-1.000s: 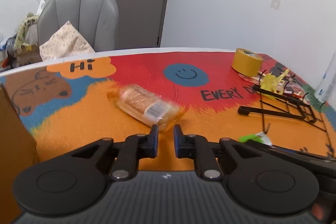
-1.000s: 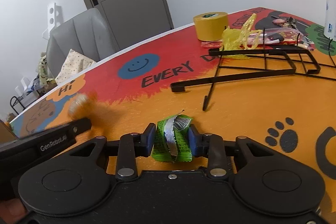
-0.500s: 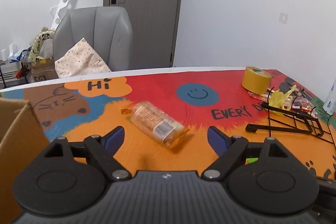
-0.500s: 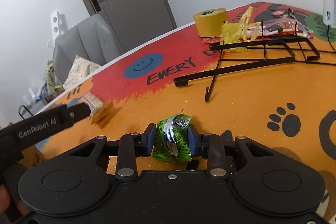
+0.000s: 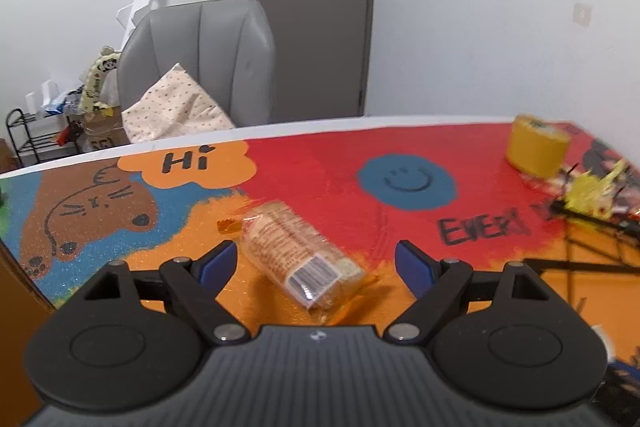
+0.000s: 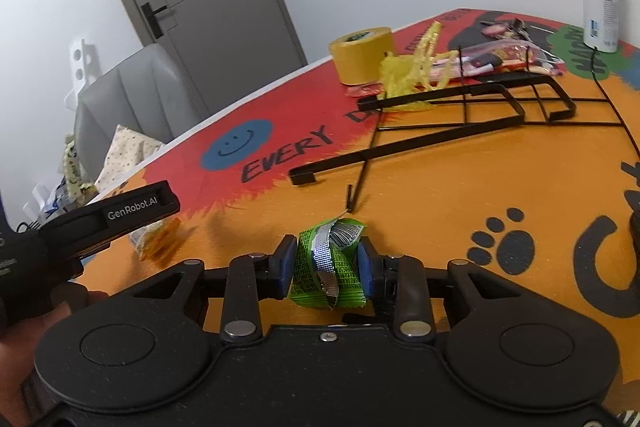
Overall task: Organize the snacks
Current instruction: 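Grasp the wafer pack with the left tool while the right tool holds the green candy, then carry the wafer pack and green candy over the cardboard box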
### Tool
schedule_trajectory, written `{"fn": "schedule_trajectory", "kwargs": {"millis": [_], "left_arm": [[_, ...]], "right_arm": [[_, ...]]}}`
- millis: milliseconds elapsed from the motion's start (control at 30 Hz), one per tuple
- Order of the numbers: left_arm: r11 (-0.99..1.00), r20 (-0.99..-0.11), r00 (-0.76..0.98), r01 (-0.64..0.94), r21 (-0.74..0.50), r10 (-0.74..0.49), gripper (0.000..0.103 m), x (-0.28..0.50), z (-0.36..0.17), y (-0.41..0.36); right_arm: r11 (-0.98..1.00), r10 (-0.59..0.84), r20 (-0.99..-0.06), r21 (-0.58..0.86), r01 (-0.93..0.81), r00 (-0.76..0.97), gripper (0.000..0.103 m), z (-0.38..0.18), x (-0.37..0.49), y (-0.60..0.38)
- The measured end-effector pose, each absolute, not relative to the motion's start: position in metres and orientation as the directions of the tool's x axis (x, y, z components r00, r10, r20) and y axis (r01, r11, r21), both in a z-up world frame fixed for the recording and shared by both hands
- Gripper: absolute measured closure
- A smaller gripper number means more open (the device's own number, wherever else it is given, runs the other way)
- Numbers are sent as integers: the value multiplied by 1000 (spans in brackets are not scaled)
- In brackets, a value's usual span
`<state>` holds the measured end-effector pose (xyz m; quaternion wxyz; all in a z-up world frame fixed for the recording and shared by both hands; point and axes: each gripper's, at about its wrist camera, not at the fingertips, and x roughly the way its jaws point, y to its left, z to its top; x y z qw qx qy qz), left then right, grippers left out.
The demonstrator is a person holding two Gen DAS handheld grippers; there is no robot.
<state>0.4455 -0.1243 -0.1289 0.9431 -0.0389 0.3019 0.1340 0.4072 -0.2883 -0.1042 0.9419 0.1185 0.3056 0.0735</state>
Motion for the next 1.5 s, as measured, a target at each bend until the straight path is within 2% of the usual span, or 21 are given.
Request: {"fn": "schedule_trajectory", "kwargs": {"millis": [100,167,233,300,333,433,867,1500], "left_arm": [[958,-611,757,-288,5,231,19,451,-136,-120],[958,-633,743,-288,-7,219,24,452,-140,-115],[958,-621,750,-288,3,228,40,447,-141,-114],[957,-620,752,-290,-6,224,50,442,-139,-112],[958,-619,753,-287,-8,220,60,441,-139,-112],[964,-621,760,-263,-27,190,68,432,-136,-111],[980,-607,792,-164,-110,64,69,369,-118,-118],[976,-493,870,-131,-176,28,69,288,-54,-80]], "right_arm": [[961,211,-558,268,-66,802,72,-104,407,-289],[961,213,-561,270,-67,800,72,-104,408,-289],[961,212,-560,268,-68,801,72,-104,407,-288],[961,213,-560,268,-68,801,72,-103,407,-288],[961,213,-560,268,-69,801,72,-103,407,-288],[962,213,-559,265,-71,801,72,-104,407,-288],[958,230,-561,274,-84,795,72,-100,386,-273],[941,317,-506,274,-199,802,72,-65,330,-224]]}}
